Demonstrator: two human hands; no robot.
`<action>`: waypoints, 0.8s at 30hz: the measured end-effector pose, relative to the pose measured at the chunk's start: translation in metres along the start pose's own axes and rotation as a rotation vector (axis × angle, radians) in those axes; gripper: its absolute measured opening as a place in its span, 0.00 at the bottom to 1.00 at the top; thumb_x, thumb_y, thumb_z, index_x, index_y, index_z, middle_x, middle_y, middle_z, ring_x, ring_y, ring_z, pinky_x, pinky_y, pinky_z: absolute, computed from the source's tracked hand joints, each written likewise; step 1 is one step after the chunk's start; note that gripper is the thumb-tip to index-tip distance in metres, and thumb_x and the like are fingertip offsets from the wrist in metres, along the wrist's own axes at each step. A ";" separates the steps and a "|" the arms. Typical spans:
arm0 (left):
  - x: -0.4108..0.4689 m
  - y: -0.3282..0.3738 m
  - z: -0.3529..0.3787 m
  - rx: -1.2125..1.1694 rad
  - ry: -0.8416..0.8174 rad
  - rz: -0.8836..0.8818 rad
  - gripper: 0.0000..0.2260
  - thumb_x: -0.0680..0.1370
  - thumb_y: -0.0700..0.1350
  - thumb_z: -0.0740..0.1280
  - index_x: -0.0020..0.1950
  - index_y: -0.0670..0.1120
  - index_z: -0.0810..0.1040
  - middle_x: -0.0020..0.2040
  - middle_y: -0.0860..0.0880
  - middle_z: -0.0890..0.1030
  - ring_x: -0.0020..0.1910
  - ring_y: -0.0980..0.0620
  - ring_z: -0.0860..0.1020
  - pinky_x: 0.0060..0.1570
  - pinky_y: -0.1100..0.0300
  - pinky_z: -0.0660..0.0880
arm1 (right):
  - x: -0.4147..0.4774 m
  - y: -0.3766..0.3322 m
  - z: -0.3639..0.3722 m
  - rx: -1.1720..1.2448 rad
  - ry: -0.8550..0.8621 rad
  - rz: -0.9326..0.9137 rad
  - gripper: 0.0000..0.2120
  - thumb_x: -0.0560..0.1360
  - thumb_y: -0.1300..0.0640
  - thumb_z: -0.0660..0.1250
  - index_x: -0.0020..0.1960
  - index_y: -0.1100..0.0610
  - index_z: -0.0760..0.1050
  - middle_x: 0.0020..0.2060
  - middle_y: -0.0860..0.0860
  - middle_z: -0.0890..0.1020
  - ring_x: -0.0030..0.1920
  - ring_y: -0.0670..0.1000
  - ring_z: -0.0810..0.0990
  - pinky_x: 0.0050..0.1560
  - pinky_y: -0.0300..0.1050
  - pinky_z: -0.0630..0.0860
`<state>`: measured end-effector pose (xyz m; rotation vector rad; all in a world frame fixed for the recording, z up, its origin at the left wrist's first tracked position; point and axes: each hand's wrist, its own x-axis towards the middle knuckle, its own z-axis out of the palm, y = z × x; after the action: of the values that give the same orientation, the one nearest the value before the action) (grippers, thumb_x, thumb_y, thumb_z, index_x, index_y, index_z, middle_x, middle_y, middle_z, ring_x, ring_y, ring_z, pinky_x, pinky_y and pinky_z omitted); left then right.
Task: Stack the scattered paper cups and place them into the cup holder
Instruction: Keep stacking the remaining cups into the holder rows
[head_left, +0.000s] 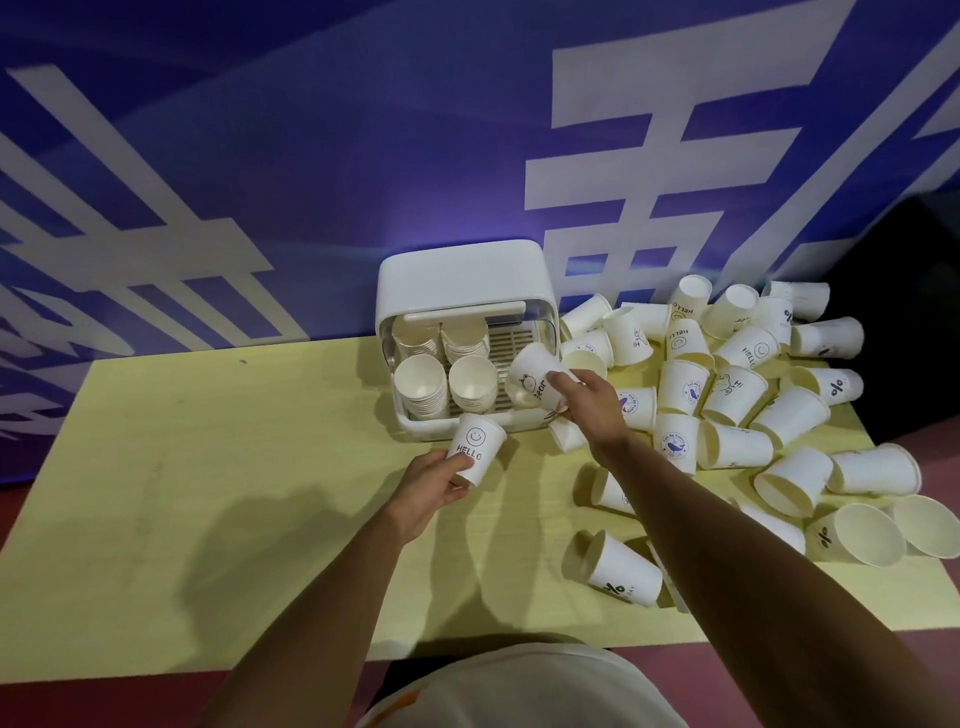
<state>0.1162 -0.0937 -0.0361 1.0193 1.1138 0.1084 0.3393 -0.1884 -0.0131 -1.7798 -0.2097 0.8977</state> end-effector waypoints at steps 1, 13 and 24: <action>0.001 0.000 -0.001 0.002 0.002 0.003 0.07 0.78 0.40 0.68 0.54 0.41 0.80 0.49 0.42 0.82 0.47 0.47 0.79 0.55 0.53 0.78 | -0.001 0.000 0.001 -0.005 0.012 0.014 0.20 0.71 0.44 0.72 0.58 0.54 0.76 0.47 0.50 0.83 0.48 0.54 0.84 0.56 0.60 0.81; 0.001 0.004 -0.001 0.119 0.016 0.000 0.13 0.77 0.46 0.71 0.60 0.45 0.78 0.49 0.47 0.83 0.45 0.51 0.80 0.51 0.54 0.77 | 0.006 0.007 -0.001 -0.065 0.016 0.052 0.27 0.69 0.46 0.75 0.58 0.61 0.72 0.44 0.52 0.81 0.46 0.51 0.81 0.43 0.46 0.75; 0.003 -0.003 -0.001 0.179 0.007 -0.016 0.26 0.65 0.54 0.74 0.61 0.47 0.78 0.56 0.45 0.84 0.47 0.50 0.80 0.55 0.52 0.77 | 0.006 0.004 0.009 -0.139 -0.062 -0.129 0.27 0.68 0.55 0.76 0.64 0.54 0.70 0.55 0.48 0.80 0.52 0.48 0.80 0.50 0.48 0.80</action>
<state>0.1162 -0.0933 -0.0403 1.1695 1.1528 -0.0001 0.3363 -0.1798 -0.0211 -1.8443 -0.4312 0.8630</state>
